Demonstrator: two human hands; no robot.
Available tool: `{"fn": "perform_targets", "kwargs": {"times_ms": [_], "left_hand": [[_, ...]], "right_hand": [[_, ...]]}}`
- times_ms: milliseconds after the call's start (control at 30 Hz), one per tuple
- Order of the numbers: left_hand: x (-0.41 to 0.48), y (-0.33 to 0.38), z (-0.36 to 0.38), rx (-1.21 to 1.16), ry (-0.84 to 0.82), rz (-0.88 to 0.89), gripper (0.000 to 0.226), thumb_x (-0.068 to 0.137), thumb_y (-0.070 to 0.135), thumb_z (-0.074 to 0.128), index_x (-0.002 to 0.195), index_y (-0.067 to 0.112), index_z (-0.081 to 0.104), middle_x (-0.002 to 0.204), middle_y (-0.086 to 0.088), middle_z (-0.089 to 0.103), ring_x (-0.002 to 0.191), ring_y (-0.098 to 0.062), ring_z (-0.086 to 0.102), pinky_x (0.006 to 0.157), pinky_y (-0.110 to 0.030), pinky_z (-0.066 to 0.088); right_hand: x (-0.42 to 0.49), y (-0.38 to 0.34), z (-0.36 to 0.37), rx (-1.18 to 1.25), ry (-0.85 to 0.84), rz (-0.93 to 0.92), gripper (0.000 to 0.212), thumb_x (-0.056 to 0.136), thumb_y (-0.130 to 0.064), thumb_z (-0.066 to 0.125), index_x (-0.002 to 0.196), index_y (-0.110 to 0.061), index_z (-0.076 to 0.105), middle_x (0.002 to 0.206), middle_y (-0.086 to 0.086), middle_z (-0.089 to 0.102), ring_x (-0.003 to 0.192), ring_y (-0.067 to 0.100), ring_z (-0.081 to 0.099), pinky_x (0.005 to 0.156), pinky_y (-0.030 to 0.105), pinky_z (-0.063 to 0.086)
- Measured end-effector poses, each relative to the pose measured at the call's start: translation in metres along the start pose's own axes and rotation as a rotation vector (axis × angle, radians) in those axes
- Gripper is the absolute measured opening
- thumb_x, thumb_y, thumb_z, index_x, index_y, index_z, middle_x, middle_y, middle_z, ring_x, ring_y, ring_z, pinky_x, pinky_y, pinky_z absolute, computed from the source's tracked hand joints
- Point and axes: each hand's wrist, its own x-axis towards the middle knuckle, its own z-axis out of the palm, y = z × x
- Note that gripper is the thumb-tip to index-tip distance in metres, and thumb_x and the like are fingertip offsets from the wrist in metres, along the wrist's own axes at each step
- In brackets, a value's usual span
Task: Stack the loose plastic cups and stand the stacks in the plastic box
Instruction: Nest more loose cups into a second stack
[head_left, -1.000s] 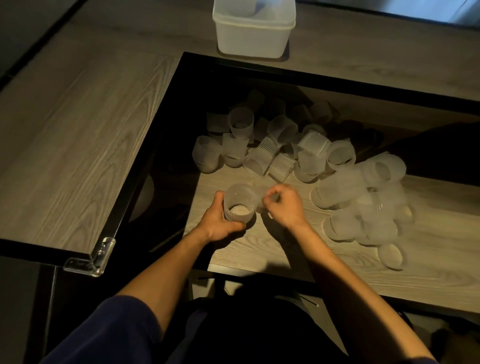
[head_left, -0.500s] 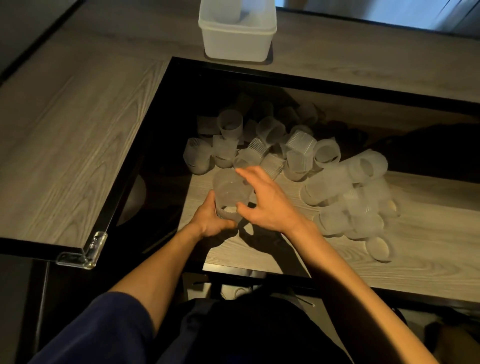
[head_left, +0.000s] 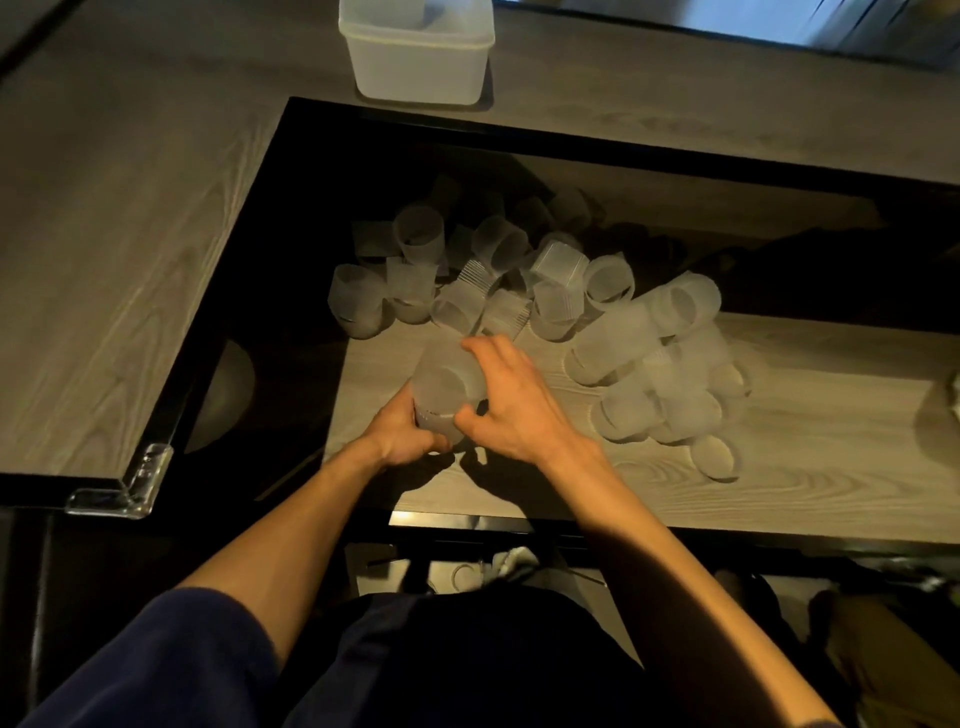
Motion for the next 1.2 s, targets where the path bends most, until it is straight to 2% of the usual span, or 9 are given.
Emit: {"fn": "perform_targets", "kwargs": {"times_ms": [200, 300, 433, 500, 600, 700, 867, 1033, 1200], "left_hand": [[0.001, 0.006, 0.006, -0.006, -0.015, 0.021, 0.092, 0.073, -0.001, 0.084, 0.148, 0.024, 0.038, 0.137, -0.002, 0.053, 0.13, -0.021, 0.048, 0.106, -0.04, 0.046], [-0.002, 0.011, 0.006, -0.009, -0.024, 0.03, 0.093, 0.074, 0.0, 0.084, 0.15, 0.024, 0.036, 0.14, -0.002, 0.051, 0.126, -0.017, 0.046, 0.096, -0.033, 0.046], [-0.007, 0.016, 0.006, -0.084, 0.017, 0.149, 0.111, 0.065, 0.003, 0.092, 0.155, 0.026, 0.03, 0.135, 0.006, 0.047, 0.125, -0.012, 0.045, 0.085, -0.016, 0.041], [-0.008, 0.019, 0.006, -0.134, 0.032, 0.2, 0.113, 0.063, 0.005, 0.095, 0.155, 0.025, 0.032, 0.137, 0.006, 0.047, 0.128, -0.012, 0.045, 0.094, -0.02, 0.041], [-0.006, 0.028, 0.009, -0.127, 0.015, 0.218, 0.101, 0.066, 0.007, 0.093, 0.149, 0.028, 0.039, 0.134, 0.008, 0.05, 0.128, -0.015, 0.046, 0.098, -0.028, 0.041], [-0.001, 0.035, 0.013, -0.105, 0.02, 0.207, 0.091, 0.067, 0.004, 0.09, 0.142, 0.029, 0.045, 0.124, 0.011, 0.054, 0.124, -0.017, 0.05, 0.091, -0.025, 0.043], [0.008, 0.049, 0.024, -0.045, 0.027, 0.24, 0.082, 0.066, 0.001, 0.088, 0.13, 0.03, 0.046, 0.114, 0.015, 0.052, 0.116, -0.014, 0.051, 0.081, -0.018, 0.042], [0.014, 0.06, 0.037, -0.073, -0.006, 0.257, 0.086, 0.061, 0.011, 0.096, 0.129, 0.032, 0.047, 0.117, 0.017, 0.055, 0.111, -0.006, 0.054, 0.086, -0.02, 0.044], [0.022, 0.068, 0.049, -0.072, -0.02, 0.281, 0.084, 0.065, 0.018, 0.095, 0.135, 0.028, 0.049, 0.122, 0.013, 0.057, 0.114, -0.007, 0.054, 0.095, -0.027, 0.047]], "right_hand": [[-0.007, 0.001, -0.002, -0.017, 0.069, 0.005, 0.074, 0.076, -0.027, 0.071, 0.144, -0.014, 0.044, 0.128, 0.005, 0.046, 0.117, 0.023, 0.044, 0.095, 0.039, 0.048], [-0.008, -0.001, -0.004, -0.089, 0.087, 0.013, 0.074, 0.075, -0.029, 0.07, 0.142, -0.016, 0.044, 0.128, 0.004, 0.045, 0.117, 0.024, 0.043, 0.093, 0.041, 0.049], [-0.004, 0.005, -0.003, -0.168, -0.17, 0.065, 0.09, 0.079, -0.046, 0.075, 0.154, -0.021, 0.032, 0.147, 0.003, 0.039, 0.135, 0.026, 0.033, 0.107, 0.048, 0.041], [-0.004, 0.014, -0.004, -0.031, -0.237, 0.085, 0.1, 0.078, -0.058, 0.073, 0.16, -0.026, 0.024, 0.158, 0.001, 0.035, 0.145, 0.026, 0.027, 0.116, 0.051, 0.033], [-0.007, 0.031, -0.012, 0.207, -0.123, 0.203, 0.094, 0.086, -0.05, 0.075, 0.161, -0.027, 0.024, 0.164, 0.001, 0.031, 0.15, 0.023, 0.027, 0.121, 0.047, 0.029], [-0.011, 0.053, -0.026, 0.319, 0.134, 0.432, 0.074, 0.092, -0.035, 0.073, 0.156, -0.021, 0.037, 0.155, 0.005, 0.043, 0.141, 0.021, 0.043, 0.113, 0.038, 0.04], [-0.033, 0.103, -0.052, 0.063, 0.6, 0.807, 0.055, 0.086, -0.028, 0.074, 0.134, -0.013, 0.051, 0.137, 0.015, 0.047, 0.128, 0.035, 0.045, 0.1, 0.041, 0.042], [-0.043, 0.136, -0.066, -0.078, 0.406, 0.935, 0.083, 0.082, -0.035, 0.08, 0.151, -0.024, 0.035, 0.148, 0.02, 0.038, 0.136, 0.043, 0.035, 0.107, 0.055, 0.039], [-0.042, 0.153, -0.066, -0.104, 0.399, 0.89, 0.083, 0.086, -0.031, 0.077, 0.154, -0.021, 0.03, 0.143, 0.018, 0.051, 0.133, 0.042, 0.041, 0.102, 0.053, 0.043]]}}
